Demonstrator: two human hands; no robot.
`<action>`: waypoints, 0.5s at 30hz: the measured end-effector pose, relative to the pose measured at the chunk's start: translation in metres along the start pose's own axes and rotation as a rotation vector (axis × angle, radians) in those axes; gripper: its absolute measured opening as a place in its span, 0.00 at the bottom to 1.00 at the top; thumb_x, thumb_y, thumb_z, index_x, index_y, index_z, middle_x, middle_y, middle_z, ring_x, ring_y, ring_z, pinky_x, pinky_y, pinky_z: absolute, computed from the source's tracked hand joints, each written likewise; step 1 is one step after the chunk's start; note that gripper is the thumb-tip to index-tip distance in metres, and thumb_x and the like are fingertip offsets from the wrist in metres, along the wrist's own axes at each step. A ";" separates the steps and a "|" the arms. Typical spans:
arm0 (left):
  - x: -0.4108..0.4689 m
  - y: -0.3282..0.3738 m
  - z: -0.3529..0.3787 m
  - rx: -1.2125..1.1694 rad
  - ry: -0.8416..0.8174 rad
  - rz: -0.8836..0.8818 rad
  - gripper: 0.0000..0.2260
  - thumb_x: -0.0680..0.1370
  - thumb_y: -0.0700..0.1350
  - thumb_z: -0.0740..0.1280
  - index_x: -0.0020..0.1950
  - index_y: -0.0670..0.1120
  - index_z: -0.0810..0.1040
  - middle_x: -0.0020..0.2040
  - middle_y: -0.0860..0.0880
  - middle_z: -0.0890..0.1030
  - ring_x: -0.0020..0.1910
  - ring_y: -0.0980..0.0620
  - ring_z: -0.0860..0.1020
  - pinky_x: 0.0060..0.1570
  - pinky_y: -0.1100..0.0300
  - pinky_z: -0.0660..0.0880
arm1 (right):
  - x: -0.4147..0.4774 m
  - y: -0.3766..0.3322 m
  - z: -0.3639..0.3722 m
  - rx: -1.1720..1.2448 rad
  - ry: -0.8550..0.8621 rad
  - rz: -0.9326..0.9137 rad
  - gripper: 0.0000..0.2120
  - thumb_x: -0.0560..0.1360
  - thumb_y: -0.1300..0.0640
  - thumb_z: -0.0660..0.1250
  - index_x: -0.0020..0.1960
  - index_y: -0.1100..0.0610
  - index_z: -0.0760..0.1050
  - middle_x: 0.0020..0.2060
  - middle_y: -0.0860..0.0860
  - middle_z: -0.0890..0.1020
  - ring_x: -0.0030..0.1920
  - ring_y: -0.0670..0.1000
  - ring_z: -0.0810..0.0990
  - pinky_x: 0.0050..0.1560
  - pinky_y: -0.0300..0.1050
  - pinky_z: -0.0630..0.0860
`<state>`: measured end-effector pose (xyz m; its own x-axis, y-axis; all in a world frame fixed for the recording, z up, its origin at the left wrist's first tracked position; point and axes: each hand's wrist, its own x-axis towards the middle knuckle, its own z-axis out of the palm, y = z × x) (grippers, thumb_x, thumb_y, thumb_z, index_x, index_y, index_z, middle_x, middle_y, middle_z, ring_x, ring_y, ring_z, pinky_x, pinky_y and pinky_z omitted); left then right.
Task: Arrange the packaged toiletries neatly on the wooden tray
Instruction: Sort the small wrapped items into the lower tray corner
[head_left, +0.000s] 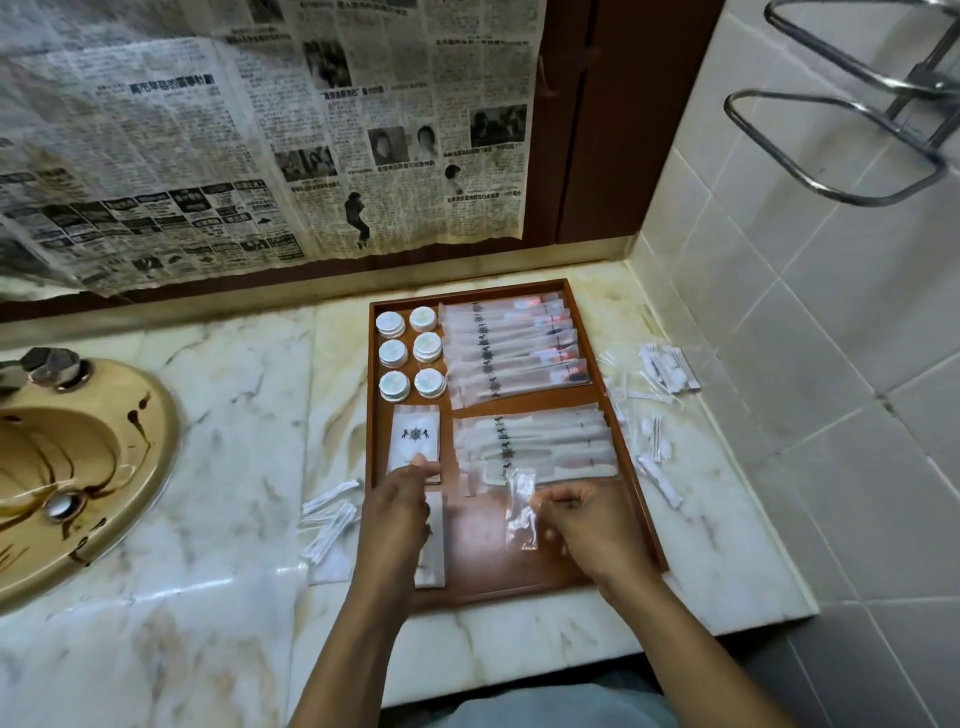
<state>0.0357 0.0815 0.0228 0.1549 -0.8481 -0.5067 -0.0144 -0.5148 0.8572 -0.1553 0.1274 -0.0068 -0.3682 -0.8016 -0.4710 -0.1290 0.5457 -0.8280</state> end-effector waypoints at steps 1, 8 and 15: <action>0.003 0.001 -0.003 -0.072 0.010 -0.038 0.16 0.84 0.53 0.61 0.51 0.46 0.85 0.33 0.53 0.68 0.32 0.54 0.65 0.34 0.57 0.64 | 0.001 0.003 0.007 -0.067 -0.014 0.005 0.08 0.74 0.61 0.73 0.38 0.53 0.84 0.24 0.47 0.81 0.22 0.40 0.74 0.27 0.35 0.69; 0.010 0.012 -0.023 -0.091 0.102 -0.042 0.16 0.82 0.45 0.56 0.52 0.46 0.85 0.35 0.47 0.70 0.31 0.50 0.67 0.34 0.56 0.66 | 0.015 0.021 0.054 -0.284 -0.011 0.001 0.14 0.71 0.61 0.72 0.28 0.51 0.81 0.28 0.44 0.83 0.29 0.42 0.81 0.35 0.38 0.78; 0.014 0.009 -0.035 -0.025 0.091 -0.023 0.17 0.83 0.57 0.59 0.51 0.46 0.80 0.37 0.46 0.70 0.32 0.50 0.69 0.36 0.58 0.67 | 0.013 0.026 0.074 -0.424 0.064 0.019 0.10 0.68 0.58 0.66 0.30 0.50 0.79 0.35 0.44 0.85 0.38 0.46 0.83 0.40 0.38 0.78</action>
<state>0.0725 0.0689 0.0269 0.2440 -0.8208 -0.5164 0.0144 -0.5294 0.8482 -0.0956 0.1130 -0.0569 -0.4285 -0.7811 -0.4541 -0.4839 0.6229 -0.6147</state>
